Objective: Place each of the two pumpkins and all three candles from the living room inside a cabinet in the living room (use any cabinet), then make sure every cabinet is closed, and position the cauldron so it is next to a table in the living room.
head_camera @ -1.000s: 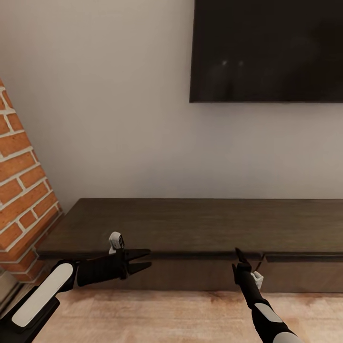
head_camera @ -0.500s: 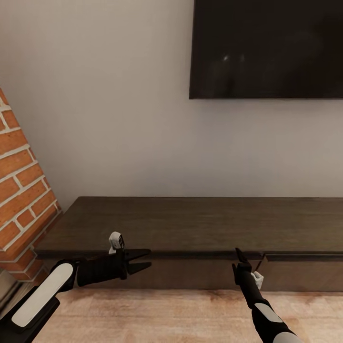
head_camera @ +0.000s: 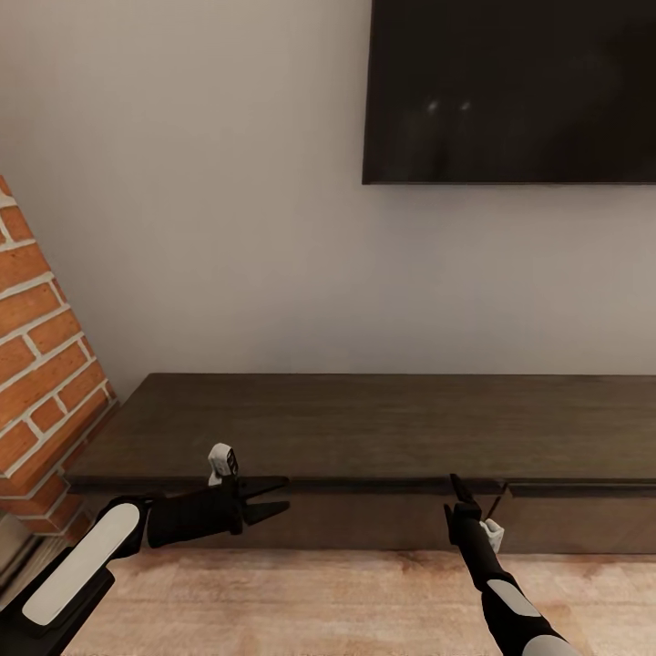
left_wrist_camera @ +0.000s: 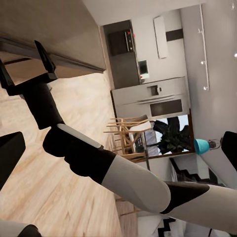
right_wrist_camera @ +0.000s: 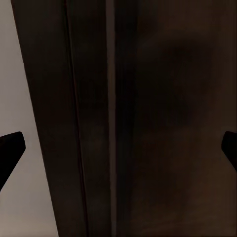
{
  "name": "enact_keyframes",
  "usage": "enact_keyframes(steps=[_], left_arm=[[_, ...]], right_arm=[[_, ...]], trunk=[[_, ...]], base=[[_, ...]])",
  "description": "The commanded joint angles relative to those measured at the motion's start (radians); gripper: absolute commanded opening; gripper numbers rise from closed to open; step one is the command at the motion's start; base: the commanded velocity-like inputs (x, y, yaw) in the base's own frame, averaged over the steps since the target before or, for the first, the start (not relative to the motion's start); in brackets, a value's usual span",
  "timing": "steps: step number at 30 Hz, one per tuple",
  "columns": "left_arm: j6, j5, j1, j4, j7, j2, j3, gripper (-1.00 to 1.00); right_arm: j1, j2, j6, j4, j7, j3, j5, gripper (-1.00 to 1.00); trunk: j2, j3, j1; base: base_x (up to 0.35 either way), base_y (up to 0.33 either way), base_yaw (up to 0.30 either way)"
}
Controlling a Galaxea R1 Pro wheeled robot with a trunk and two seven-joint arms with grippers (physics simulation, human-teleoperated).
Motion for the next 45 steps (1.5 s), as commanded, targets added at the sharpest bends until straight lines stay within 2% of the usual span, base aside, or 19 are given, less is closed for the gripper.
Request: enact_keyframes(steps=[1,5,6,45], left_arm=[[0.000,-0.005,-0.001,0.001,-0.008,0.001,-0.001,1.00],[0.000,-0.005,-0.001,0.000,-0.008,0.001,-0.001,1.00],[0.000,-0.005,-0.001,0.000,-0.008,0.001,-0.001,1.00],[0.000,-0.005,-0.001,0.001,-0.008,0.001,-0.001,1.00]], right_arm=[[-0.001,0.000,0.010,0.001,0.003,-0.001,-0.010,1.00],[-0.001,0.000,0.010,0.001,0.003,0.000,-0.010,1.00],[-0.001,0.000,0.010,0.001,0.002,0.000,-0.010,-1.00],[-0.001,0.000,0.010,0.001,0.003,0.000,-0.010,-1.00]], trunk=[[0.000,-0.001,0.000],[0.000,-0.001,0.000],[0.000,-0.001,0.000],[0.000,-0.001,0.000]], base=[[0.000,0.000,0.000],[0.000,0.000,0.000],[0.000,0.000,0.000],[-0.015,0.000,0.000]])
